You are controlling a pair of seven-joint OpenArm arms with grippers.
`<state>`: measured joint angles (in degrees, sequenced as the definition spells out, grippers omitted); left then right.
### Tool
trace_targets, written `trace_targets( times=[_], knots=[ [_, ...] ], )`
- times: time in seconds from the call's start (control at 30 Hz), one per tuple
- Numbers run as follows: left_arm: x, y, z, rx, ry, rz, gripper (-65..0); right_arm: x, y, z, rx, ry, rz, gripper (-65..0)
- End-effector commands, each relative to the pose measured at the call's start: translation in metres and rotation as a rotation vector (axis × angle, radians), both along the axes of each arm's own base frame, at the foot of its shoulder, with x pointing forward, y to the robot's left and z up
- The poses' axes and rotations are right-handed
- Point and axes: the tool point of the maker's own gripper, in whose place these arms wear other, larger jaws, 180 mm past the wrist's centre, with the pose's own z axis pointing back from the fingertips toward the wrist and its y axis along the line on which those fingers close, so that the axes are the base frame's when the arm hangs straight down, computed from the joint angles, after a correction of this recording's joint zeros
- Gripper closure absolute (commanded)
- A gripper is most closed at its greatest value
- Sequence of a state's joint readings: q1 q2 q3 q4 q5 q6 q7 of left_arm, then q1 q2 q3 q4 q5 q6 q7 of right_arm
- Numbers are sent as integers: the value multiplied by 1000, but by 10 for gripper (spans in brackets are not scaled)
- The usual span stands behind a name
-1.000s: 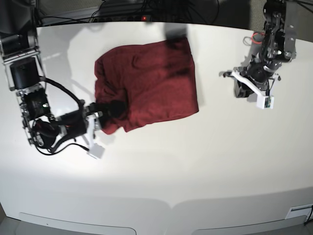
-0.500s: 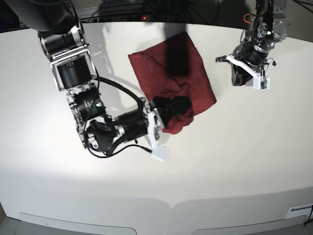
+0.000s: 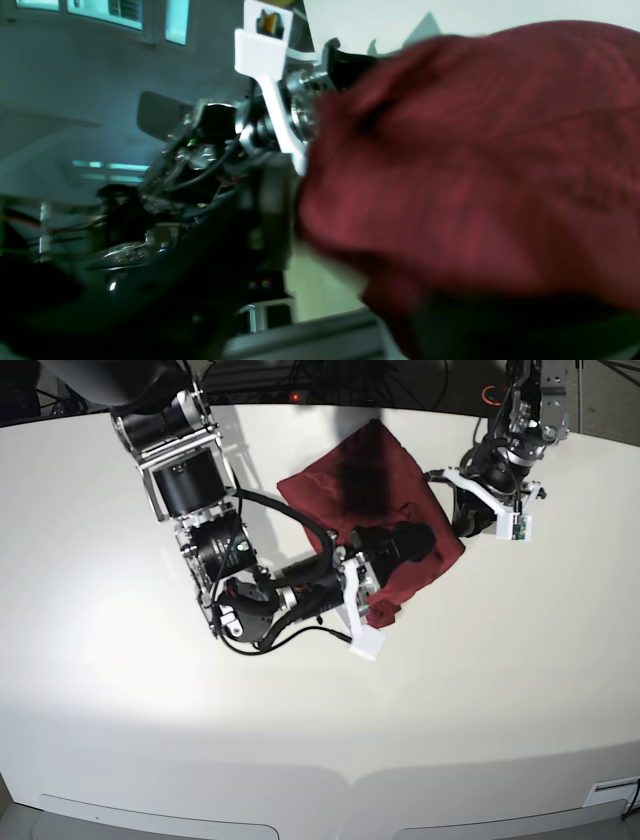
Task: Fold the T-shirt properly
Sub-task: 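Grasp the bundled shirt with both grippers and hold it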
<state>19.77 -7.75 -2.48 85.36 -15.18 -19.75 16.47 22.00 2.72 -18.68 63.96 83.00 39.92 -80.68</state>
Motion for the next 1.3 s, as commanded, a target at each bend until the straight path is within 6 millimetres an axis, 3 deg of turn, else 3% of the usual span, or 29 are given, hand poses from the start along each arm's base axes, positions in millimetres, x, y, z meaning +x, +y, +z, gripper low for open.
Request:
trace_targets(
  times=[0.0, 0.13, 0.3, 0.4, 0.5, 0.57, 0.67, 0.87, 1.1, 1.27],
  knots=[
    [-21, 6, -22, 66, 117, -33, -74, 11, 4, 20, 53, -37, -12, -266],
    [-13, 28, -19, 122, 100, -2, -74, 12, 5, 21, 55, -40, -11, -266],
    [-7, 78, -13, 199, 88, 97, -74, 16, 6, 26, 58, -54, -10, -266],
    [-3, 101, -3, 155, 69, 184, -74, 29, 3, 37, 49, -99, -12, -265],
    [5, 111, 12, 81, 34, 251, -74, 50, -8, 51, 24, -164, -24, -265],
    [12, 108, 26, 51, 0, 252, -74, 64, -18, 60, 1, -210, -35, -265],
    [24, 87, 51, -23, -64, 187, -74, 81, -34, 68, -43, -261, -54, -265],
    [35, 37, 94, -192, -153, 66, -74, 95, -73, 39, -242, -303, -91, -265],
    [24, -17, 85, -182, -129, -90, -74, 76, -81, 4, -309, -243, -82, -265],
    [23, -27, 85, -188, -132, -104, -74, 59, -78, -12, -304, -192, -70, -265]
  ],
)
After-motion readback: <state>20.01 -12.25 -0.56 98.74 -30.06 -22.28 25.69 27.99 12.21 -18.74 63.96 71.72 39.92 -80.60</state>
